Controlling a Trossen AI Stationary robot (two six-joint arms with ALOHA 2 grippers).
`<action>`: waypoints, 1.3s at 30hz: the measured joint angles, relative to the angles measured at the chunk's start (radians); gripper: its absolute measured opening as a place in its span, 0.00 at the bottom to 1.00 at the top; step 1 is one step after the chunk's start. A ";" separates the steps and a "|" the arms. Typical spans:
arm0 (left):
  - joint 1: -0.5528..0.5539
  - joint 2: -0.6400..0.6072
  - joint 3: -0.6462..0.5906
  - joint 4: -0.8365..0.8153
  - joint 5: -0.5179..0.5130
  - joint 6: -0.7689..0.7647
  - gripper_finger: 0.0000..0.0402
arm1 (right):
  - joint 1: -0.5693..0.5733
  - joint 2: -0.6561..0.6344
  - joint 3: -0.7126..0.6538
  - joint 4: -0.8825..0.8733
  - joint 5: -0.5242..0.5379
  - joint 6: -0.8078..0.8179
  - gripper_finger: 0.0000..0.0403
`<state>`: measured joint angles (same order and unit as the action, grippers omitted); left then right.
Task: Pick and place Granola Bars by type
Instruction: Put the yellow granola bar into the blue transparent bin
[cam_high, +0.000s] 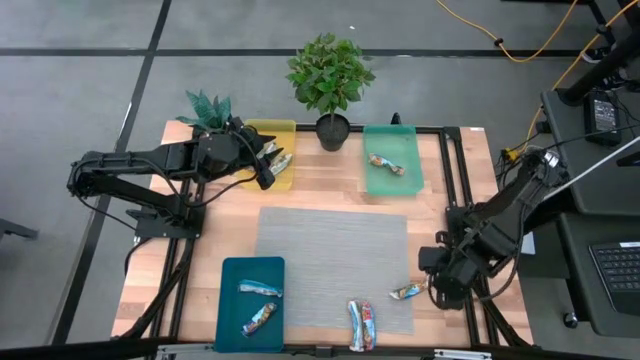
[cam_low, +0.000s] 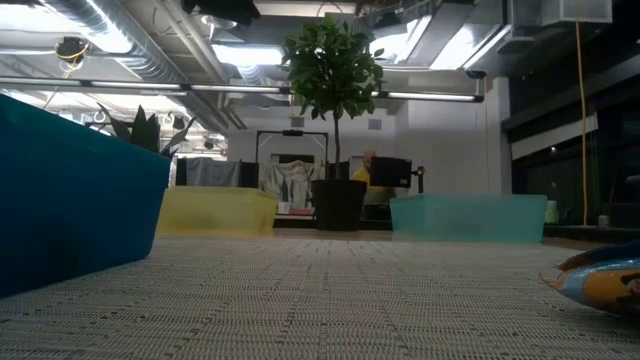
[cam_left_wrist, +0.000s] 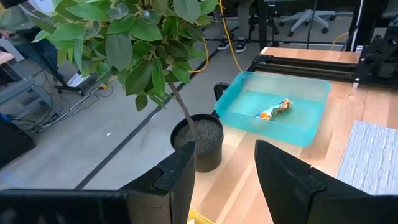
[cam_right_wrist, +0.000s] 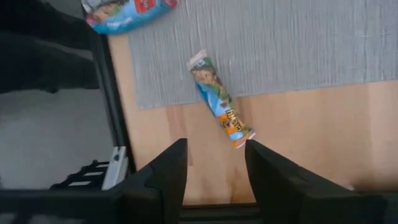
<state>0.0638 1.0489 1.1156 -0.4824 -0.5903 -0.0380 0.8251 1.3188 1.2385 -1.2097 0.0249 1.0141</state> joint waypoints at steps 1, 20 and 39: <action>0.000 0.000 0.000 0.000 0.004 0.000 0.39 | 0.006 0.016 0.000 0.002 0.006 0.000 0.41; 0.000 0.000 0.000 0.000 0.082 0.026 0.39 | 0.017 0.356 -0.001 0.133 0.046 -0.199 0.86; 0.000 0.000 0.000 0.000 0.095 0.026 0.39 | 0.017 0.450 -0.188 0.351 0.034 -0.208 0.76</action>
<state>0.0635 1.0489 1.1156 -0.4828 -0.4953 -0.0124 0.8417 1.7687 1.0504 -0.8584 0.0586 0.8059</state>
